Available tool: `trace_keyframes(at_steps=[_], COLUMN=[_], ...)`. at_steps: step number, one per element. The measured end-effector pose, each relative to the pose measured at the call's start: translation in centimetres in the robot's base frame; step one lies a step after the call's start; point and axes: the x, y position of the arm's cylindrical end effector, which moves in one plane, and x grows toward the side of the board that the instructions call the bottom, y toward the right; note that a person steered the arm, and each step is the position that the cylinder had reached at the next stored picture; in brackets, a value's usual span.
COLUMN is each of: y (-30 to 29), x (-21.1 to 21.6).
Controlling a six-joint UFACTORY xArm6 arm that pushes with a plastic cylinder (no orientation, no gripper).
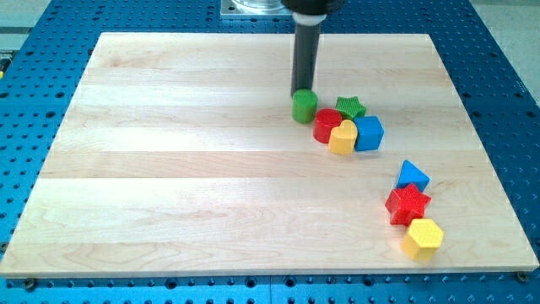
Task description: Push the green circle into the group of blocks
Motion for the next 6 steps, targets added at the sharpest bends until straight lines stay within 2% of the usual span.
trace_keyframes(at_steps=[1, 2, 3, 4, 6], y=[-5.1, -3.0, -1.0, 1.5, 1.2], x=[1.9, 0.6, -4.0, -2.8, 3.6])
